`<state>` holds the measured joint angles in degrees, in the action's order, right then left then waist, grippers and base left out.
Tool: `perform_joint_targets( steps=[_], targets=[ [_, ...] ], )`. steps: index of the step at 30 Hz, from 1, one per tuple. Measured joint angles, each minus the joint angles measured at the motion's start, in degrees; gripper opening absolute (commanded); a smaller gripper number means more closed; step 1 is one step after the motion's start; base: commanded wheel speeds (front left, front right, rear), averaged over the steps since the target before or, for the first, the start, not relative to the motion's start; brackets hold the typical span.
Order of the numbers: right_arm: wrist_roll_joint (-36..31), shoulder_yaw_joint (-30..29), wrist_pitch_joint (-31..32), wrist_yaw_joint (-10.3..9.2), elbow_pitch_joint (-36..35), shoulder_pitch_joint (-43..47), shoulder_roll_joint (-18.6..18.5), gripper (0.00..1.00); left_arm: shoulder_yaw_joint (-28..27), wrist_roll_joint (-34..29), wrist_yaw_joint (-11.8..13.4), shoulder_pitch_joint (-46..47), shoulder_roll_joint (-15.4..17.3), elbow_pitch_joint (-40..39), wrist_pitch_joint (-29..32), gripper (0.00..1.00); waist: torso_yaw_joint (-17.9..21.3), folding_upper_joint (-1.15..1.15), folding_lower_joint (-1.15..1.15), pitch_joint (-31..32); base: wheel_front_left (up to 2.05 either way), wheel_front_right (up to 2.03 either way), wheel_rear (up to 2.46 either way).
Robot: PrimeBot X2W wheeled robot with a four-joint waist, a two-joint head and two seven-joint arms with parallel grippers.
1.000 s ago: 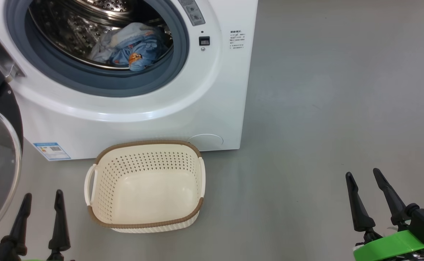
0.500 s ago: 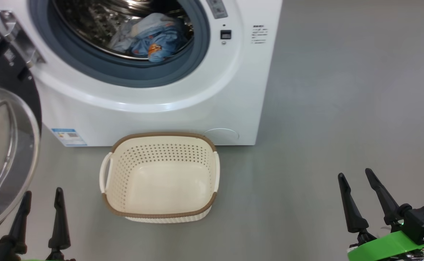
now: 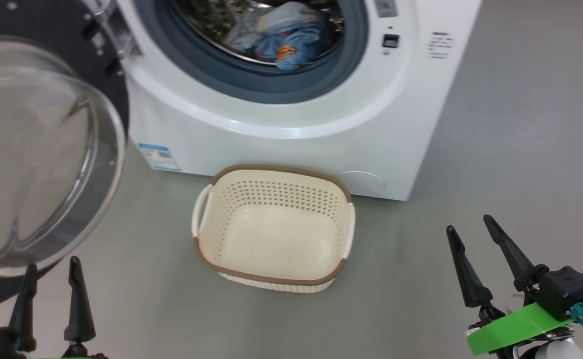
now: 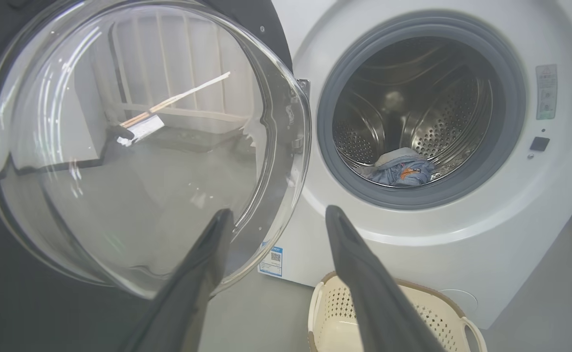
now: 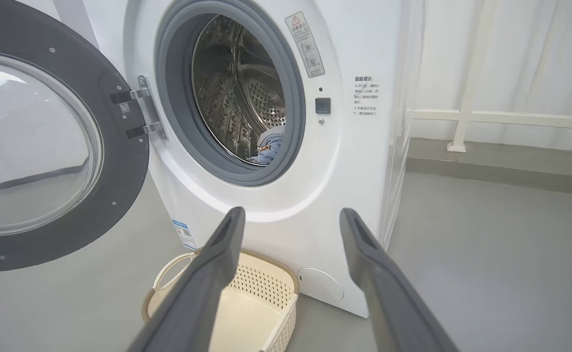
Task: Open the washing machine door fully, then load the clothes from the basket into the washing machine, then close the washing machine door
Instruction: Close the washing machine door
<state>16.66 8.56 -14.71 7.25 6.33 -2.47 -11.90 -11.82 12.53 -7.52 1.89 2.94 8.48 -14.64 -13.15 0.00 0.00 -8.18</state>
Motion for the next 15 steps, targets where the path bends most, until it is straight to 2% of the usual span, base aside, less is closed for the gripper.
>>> perform_joint_targets(
  steps=[15],
  targets=[
    [0.03,3.71,0.00,0.00,0.93,-2.05,-2.10,1.00,-0.92,1.58,0.00,-0.02,-0.88,0.67,0.00,1.00,-10.78,0.00,0.00,-0.35,0.00,0.00,0.00]
  ],
)
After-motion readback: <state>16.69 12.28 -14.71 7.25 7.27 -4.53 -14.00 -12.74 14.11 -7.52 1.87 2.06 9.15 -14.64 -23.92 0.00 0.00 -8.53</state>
